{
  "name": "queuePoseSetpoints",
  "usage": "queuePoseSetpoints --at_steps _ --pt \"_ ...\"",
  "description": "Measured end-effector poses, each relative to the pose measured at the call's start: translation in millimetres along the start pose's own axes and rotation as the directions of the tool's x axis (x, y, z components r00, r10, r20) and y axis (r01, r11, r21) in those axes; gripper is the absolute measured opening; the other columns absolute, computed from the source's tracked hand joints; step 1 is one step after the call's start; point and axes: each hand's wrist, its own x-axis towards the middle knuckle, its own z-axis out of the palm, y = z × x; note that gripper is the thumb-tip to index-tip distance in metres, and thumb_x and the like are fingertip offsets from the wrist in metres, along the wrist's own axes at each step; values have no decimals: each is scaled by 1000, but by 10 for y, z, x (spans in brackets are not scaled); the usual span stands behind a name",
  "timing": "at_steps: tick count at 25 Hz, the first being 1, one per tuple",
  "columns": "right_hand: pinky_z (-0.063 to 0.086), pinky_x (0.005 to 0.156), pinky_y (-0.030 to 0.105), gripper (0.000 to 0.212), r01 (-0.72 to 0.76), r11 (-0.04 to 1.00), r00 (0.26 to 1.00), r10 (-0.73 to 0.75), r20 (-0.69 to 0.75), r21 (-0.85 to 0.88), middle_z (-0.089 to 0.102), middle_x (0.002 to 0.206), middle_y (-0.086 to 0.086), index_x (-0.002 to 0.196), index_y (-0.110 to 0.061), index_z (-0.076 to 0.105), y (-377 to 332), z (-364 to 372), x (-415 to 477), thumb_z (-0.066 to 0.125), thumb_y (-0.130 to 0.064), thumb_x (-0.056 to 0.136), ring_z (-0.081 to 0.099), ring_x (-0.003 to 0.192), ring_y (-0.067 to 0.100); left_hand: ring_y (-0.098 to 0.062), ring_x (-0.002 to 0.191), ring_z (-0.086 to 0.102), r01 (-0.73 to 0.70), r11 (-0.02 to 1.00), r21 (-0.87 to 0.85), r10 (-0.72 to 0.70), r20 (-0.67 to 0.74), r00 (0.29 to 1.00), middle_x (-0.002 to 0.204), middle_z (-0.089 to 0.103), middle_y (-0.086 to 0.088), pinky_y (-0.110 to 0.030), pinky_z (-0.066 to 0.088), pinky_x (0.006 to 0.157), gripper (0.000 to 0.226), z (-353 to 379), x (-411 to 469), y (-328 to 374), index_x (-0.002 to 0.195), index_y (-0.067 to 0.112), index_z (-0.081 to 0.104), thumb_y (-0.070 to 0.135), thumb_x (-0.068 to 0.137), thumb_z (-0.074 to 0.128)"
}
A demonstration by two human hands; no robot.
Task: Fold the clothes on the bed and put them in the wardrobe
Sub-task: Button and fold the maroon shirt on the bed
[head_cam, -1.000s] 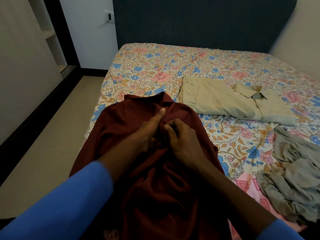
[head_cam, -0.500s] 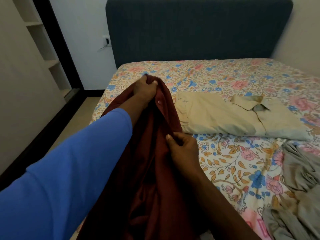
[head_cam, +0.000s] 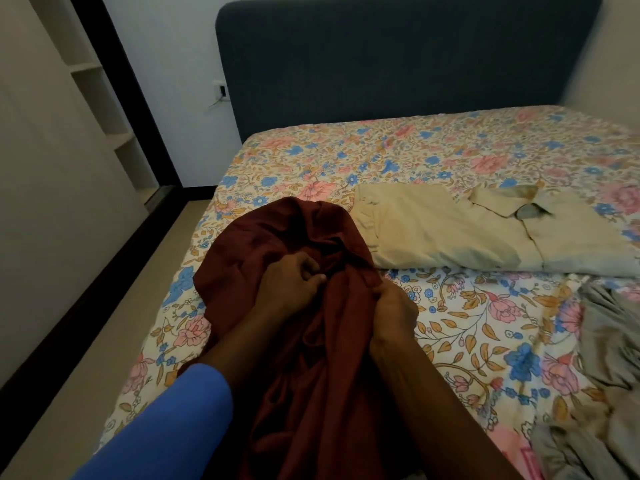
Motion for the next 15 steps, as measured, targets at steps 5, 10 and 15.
queuePoseSetpoints --at_steps 5,10,15 --pt "60 93 46 7 35 999 992 -34 123 -4 76 95 9 82 -15 76 -88 -21 -142 77 -13 89 72 99 27 0 79 63 67 990 -127 -81 -109 991 83 68 15 -23 45 68 9 -90 -85 96 90 26 67 25 99 66" --pt "59 95 47 10 -39 999 963 38 268 -4 78 98 12 92 -9 77 -121 67 -226 82 -10 84 74 98 28 4 85 63 -56 945 -323 -61 -339 939 94 69 16 -15 46 71 4 -351 -315 281 100 28 68 26 97 69" --pt "62 89 46 21 -142 990 882 114 458 27 77 99 23 106 4 74 9 154 -466 76 -7 89 76 97 37 -2 88 73 -97 924 -369 101 -9 995 96 78 9 -29 61 79 17 -562 -596 237 106 24 79 28 89 80"
